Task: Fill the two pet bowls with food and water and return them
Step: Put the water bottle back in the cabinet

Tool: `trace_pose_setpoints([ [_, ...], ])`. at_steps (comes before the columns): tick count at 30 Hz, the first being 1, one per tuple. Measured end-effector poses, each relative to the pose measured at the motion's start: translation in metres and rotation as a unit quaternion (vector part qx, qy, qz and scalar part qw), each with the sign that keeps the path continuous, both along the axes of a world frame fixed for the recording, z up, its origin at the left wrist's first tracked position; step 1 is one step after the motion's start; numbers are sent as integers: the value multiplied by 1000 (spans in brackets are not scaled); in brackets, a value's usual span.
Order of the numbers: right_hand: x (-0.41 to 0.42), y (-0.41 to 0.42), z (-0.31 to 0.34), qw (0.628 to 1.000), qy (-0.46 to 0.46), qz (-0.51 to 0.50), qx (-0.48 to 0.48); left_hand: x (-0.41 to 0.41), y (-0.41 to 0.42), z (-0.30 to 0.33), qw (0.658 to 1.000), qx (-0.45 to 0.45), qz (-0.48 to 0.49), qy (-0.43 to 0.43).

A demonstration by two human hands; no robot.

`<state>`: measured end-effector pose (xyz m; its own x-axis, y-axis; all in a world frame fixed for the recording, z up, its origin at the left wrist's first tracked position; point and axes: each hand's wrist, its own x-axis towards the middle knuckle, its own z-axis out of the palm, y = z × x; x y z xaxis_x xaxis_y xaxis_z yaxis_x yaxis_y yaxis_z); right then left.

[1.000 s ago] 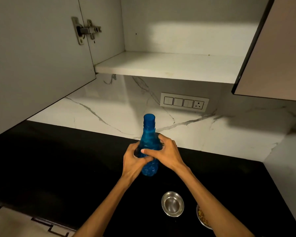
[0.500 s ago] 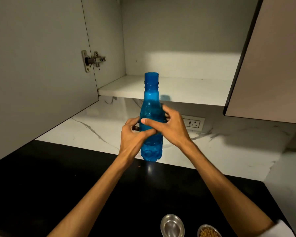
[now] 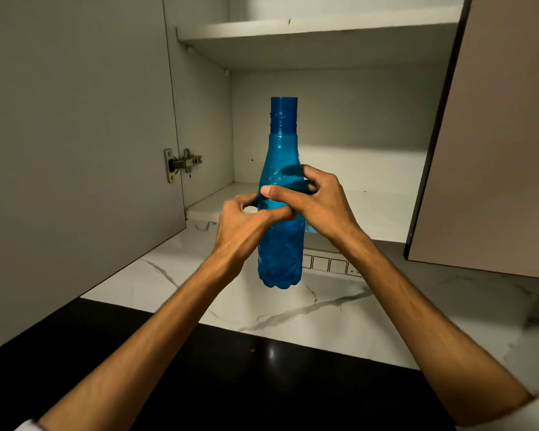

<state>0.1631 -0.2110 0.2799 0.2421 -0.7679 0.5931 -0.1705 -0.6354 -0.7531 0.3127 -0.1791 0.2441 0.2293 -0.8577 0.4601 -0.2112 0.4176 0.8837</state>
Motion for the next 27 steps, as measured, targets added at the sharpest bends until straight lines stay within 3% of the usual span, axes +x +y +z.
trace_pose_setpoints([
  [27, 16, -87, 105, 998, -54, 15, -9, 9, -67, 122, 1000, 14, 15, -11],
])
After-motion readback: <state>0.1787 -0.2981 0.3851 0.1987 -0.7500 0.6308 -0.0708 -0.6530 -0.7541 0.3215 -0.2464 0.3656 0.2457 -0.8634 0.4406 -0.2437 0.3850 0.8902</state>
